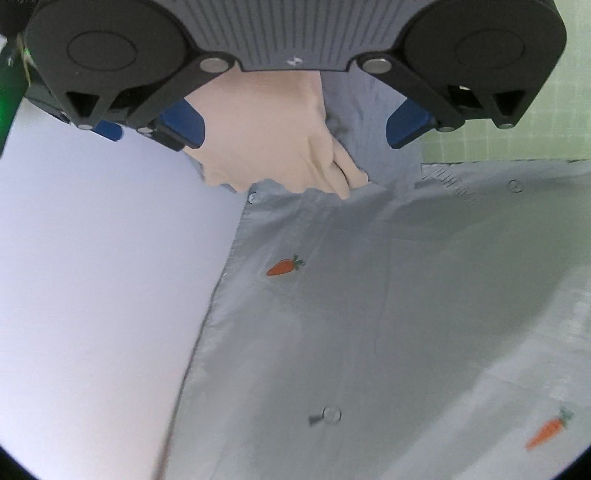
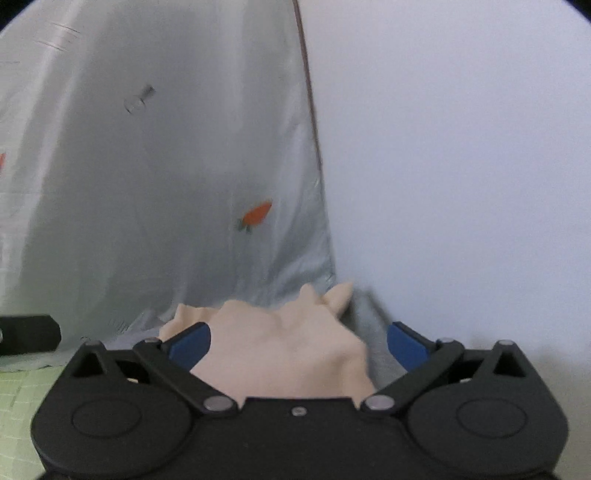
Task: Fold clothes
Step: 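Open both grippers and withdraw from the stack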
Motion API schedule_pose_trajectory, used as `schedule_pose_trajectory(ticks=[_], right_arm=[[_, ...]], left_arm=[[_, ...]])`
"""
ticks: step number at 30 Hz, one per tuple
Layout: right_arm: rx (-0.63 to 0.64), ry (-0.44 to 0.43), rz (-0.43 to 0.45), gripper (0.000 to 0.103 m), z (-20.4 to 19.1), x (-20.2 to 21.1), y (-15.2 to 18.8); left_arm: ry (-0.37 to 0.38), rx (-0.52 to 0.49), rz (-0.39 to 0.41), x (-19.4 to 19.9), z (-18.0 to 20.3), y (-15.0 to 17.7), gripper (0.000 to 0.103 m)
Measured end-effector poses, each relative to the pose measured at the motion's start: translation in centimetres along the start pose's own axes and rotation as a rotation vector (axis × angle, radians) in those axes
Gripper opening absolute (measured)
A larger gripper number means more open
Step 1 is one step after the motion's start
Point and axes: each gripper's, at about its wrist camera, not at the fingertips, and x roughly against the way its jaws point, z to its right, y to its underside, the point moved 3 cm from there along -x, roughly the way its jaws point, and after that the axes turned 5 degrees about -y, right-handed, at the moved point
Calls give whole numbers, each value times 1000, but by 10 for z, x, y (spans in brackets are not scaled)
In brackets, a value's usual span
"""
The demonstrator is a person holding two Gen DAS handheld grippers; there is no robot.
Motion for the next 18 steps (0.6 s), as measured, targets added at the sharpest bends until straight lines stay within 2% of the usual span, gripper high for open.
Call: schedule_pose_trajectory(ticks=[2,5,7,11,18], right_arm=[[-11,19,-45,103,-3,26,5],[-46,9,-118,103,-5,64,17],[-36,-2,-136,103,-8,86,28],[-17,21,-174,103,-11,126,49],[-48,50,-226,103,-2,172,77]], left_arm=[[-44,2,0,24,3,10,103],[-100,-49,2,53,9,26,103],[-86,-99,5,68,12,35,103],[-115,-170,-26,90,19,54,103],[-125,-204,-103,123,22,95,103]])
